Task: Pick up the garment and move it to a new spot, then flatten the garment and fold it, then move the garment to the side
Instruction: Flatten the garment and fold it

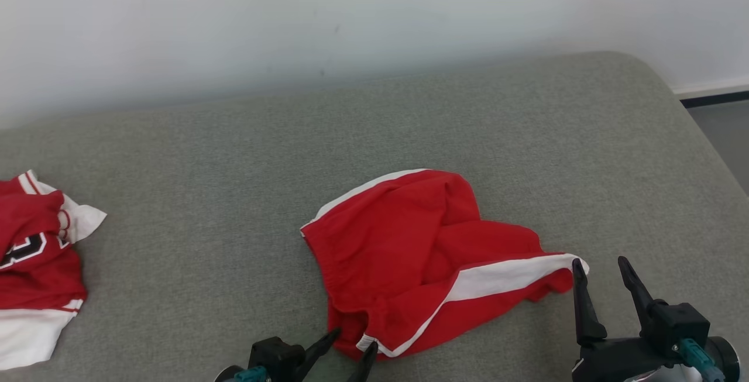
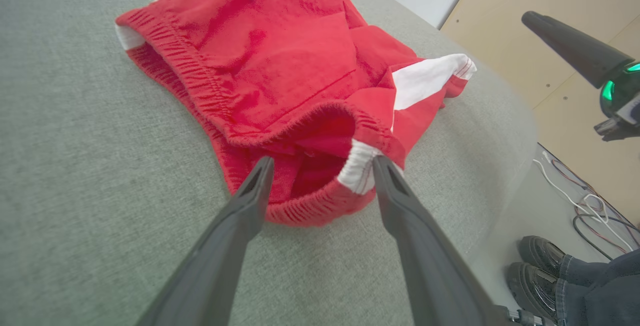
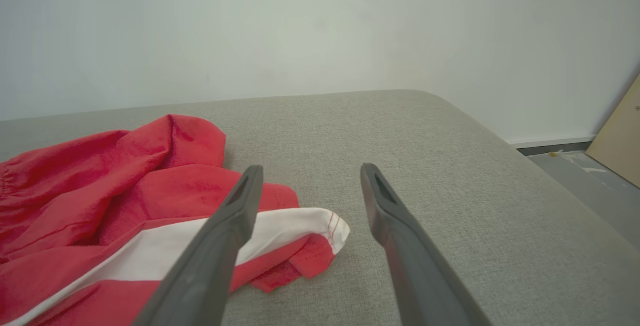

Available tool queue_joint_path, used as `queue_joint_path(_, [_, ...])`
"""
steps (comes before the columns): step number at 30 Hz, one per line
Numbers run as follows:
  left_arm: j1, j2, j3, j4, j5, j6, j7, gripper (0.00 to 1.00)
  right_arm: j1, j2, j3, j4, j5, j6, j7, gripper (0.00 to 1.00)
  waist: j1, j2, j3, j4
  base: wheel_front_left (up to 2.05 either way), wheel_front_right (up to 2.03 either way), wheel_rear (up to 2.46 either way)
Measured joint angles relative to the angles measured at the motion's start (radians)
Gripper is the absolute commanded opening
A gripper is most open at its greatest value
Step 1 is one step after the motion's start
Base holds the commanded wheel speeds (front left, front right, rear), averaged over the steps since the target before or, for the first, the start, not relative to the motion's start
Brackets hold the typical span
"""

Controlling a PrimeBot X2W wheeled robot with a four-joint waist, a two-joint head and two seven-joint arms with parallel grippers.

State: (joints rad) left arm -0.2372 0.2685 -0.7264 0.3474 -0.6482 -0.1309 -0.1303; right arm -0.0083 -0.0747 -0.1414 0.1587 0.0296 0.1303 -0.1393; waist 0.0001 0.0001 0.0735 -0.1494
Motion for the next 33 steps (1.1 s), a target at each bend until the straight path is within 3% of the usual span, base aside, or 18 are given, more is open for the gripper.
queue_joint_path(12, [-0.049,0.045,-0.118,0.019,-0.085,0.000,-0.002,1.00,-0.009,0.003,-0.009,0.012,0.004,0.000,-0.011,1.00,-0.0001,0.0000,0.009,-0.022,0.00,0.00,0.00])
queue_joint_path(14, [-0.058,0.048,-0.133,0.023,-0.093,0.000,-0.006,0.61,-0.012,0.004,-0.006,0.014,0.003,0.000,-0.012,1.00,-0.0001,0.0000,0.007,-0.021,0.00,0.00,0.00])
queue_joint_path(17, [-0.070,0.049,-0.150,0.032,-0.100,0.000,-0.018,0.25,-0.013,0.005,-0.001,0.017,0.003,0.000,-0.012,1.00,-0.0002,0.0000,0.005,-0.019,0.00,0.00,0.00])
queue_joint_path(18, [-0.074,0.050,-0.157,0.035,-0.101,0.000,-0.018,0.04,-0.013,0.005,0.000,0.019,0.003,0.000,-0.012,1.00,-0.0002,0.0000,0.004,-0.018,0.00,0.00,0.00])
queue_joint_path(19, [-0.078,0.050,-0.166,0.038,-0.101,0.000,-0.017,0.00,-0.013,0.005,0.000,0.020,0.003,0.000,-0.012,1.00,-0.0001,0.0000,0.004,-0.017,0.00,0.00,0.00])
queue_joint_path(23, [-0.087,0.055,-0.188,0.048,-0.111,0.000,-0.018,0.00,-0.017,0.001,0.000,0.027,0.003,0.000,-0.003,1.00,-0.0001,0.0000,0.007,-0.010,0.00,0.00,0.00])
queue_joint_path(33, [-0.086,0.065,-0.171,0.087,-0.121,0.009,-0.062,0.00,-0.065,-0.006,-0.086,0.117,0.032,0.000,0.262,1.00,-0.0001,0.0000,0.023,0.023,0.00,0.00,0.00])
